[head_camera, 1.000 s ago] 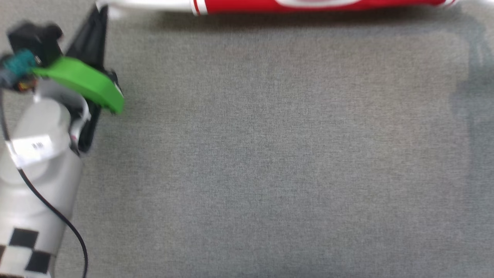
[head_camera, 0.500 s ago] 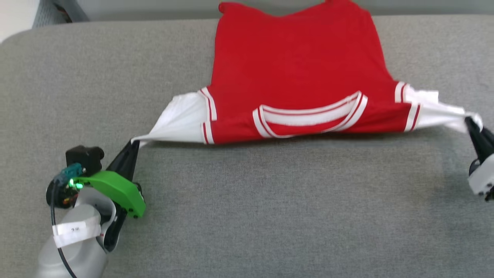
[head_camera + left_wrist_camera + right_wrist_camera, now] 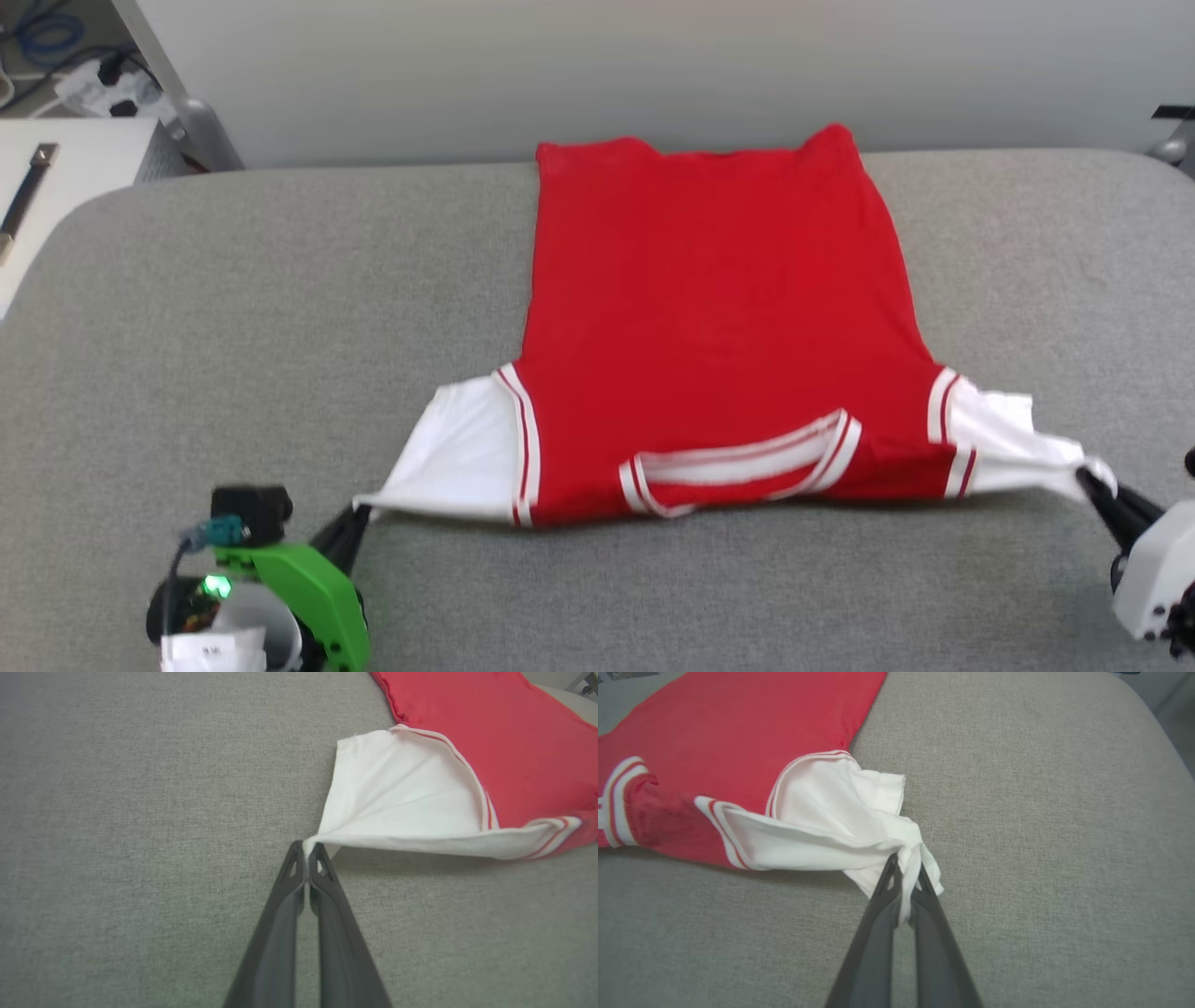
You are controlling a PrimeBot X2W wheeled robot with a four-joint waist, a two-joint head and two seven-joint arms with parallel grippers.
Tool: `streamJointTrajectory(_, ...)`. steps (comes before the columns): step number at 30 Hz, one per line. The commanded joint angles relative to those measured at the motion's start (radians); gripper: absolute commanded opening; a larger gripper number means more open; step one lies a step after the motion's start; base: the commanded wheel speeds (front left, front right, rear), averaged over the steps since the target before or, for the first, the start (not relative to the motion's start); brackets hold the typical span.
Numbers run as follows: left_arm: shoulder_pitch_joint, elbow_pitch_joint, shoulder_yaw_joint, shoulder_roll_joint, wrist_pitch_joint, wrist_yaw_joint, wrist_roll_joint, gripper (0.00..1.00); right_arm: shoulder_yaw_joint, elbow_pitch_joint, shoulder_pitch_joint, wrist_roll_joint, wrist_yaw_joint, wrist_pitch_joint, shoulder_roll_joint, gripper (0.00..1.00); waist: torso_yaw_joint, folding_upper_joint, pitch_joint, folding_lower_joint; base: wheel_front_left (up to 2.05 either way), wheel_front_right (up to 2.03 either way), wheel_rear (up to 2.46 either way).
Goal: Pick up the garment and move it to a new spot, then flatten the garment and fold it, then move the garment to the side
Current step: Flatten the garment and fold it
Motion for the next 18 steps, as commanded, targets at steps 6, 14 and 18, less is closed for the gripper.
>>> streamJointTrajectory(6,0.147,-0.116,-0.026,0.035,0.084,0.026,-0.032,0.0,0.019,-0.082,0.131,0.052,-0.008,0.091,-0.045,0.0,0.004,-0.0001,-0.092,0.0001,0.0,0.0,0.0)
streamJointTrajectory(14,0.258,-0.296,-0.027,0.075,0.176,0.079,-0.072,0.0,-0.019,-0.154,0.25,0.074,-0.008,0.163,-0.078,0.0,0.012,-0.0001,-0.116,0.0001,0.0,0.0,0.0)
streamJointTrajectory(18,0.279,-0.359,-0.022,0.088,0.207,0.101,-0.087,0.0,-0.045,-0.179,0.276,0.068,-0.008,0.187,-0.08,0.0,0.016,-0.0001,-0.114,0.0001,0.0,0.0,0.0)
